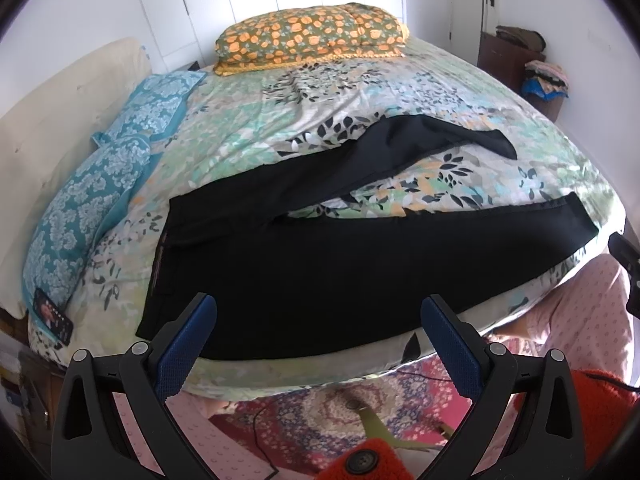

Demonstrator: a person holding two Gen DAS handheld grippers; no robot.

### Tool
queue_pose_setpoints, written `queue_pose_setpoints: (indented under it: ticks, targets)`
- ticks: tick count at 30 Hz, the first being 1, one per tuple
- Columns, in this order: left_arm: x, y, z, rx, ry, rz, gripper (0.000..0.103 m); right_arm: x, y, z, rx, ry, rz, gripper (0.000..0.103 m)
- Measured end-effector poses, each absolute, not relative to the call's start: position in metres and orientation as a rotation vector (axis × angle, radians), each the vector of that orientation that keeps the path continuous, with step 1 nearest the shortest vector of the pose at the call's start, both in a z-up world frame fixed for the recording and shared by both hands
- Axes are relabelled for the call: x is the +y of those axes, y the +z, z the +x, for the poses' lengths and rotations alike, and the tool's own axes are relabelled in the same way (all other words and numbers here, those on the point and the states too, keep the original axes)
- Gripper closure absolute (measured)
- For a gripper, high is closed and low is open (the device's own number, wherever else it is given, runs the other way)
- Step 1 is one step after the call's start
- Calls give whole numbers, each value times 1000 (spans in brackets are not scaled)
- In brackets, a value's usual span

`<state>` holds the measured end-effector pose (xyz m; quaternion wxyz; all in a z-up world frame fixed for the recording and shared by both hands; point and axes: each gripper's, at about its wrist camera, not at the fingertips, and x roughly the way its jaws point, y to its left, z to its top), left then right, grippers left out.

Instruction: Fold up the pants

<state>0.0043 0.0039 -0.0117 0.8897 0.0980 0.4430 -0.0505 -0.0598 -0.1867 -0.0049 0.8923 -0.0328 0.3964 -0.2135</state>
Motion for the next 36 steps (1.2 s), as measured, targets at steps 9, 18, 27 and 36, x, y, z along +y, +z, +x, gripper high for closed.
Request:
queue_pose_setpoints:
  ticks: [9,18,27,36]
  targets:
    - [4,-13,5,923,-103,201,1,-190,-6,-58,823,-444,-68,0]
    - [4,-13,5,922,-104,202,1,-190,-7,-58,823,-446,-69,0]
    - [7,-14,4,923,-100,196,1,-188,-11,-57,829,-444,-79,0]
    - [9,-16,3,923,-99,194,1,-187,-10,-57,831,-444,-83,0]
